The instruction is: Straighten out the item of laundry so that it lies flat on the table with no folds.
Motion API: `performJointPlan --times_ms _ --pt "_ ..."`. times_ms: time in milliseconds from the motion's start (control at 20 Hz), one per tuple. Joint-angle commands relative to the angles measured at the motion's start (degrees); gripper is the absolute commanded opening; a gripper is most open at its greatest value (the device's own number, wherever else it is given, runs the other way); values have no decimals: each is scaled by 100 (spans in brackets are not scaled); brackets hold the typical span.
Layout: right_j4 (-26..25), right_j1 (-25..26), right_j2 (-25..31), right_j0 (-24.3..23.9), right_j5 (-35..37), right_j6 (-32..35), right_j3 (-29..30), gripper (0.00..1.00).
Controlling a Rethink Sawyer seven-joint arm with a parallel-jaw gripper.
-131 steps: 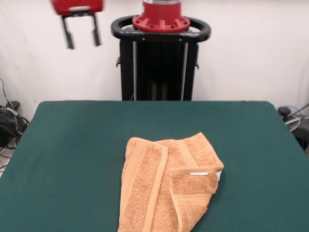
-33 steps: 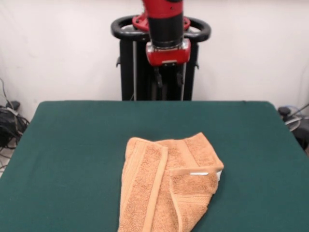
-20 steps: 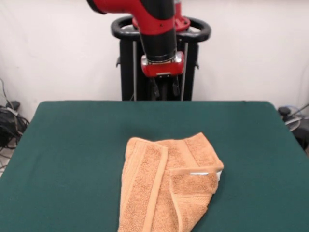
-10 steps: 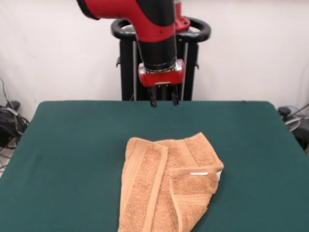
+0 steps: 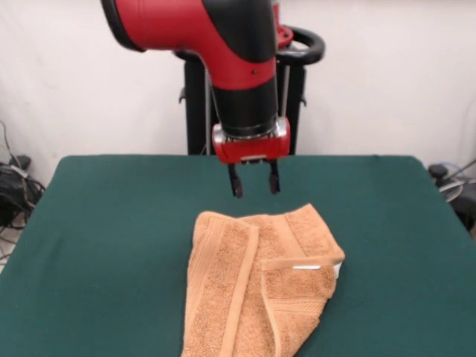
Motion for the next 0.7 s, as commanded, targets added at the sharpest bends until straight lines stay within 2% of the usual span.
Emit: performJointPlan --times_ms 50,300,500,700 --pt "269 516 199 268 307 878 -960 100" --pt "52 917 237 216 -264 762 -991 100" --pt "-242 1597 354 83 -848 504 -1163 100" --pt "-454 1929 420 -5 -1153 344 -1267 100"
